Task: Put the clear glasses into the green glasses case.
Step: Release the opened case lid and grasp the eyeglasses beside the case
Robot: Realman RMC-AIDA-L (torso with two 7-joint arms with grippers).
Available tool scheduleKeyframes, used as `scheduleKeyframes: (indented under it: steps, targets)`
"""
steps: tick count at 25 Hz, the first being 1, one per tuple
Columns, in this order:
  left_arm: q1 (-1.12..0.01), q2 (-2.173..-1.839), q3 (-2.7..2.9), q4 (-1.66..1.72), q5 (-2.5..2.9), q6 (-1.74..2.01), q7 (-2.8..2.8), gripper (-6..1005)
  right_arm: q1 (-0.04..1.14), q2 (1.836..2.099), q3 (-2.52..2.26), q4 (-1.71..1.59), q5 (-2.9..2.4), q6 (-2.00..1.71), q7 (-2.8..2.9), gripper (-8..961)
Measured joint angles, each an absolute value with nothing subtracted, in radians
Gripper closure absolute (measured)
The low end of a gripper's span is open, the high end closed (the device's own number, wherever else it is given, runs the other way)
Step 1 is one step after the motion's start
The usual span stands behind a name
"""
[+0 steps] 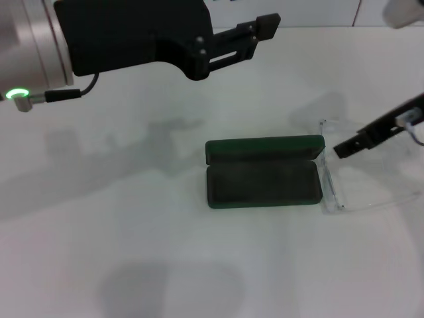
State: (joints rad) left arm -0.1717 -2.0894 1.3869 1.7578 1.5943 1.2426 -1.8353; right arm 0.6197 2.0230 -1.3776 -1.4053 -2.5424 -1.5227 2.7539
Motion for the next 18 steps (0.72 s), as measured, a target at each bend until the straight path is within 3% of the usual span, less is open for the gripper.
scheduleKeyframes:
  steps: [5,18]
  targets:
    - [-0.174,-2.090,1.384,1.727,1.592,1.243,-1.813,498,0.680,2.026,-1.445,-1.319,-2.543,-1.446,2.781,247]
    - [-0.171,-2.089,1.373,1.719,1.591,1.242,-1.803,498,0.688,2.028,-1.495,-1.322,-2.538,-1.481,2.821,250]
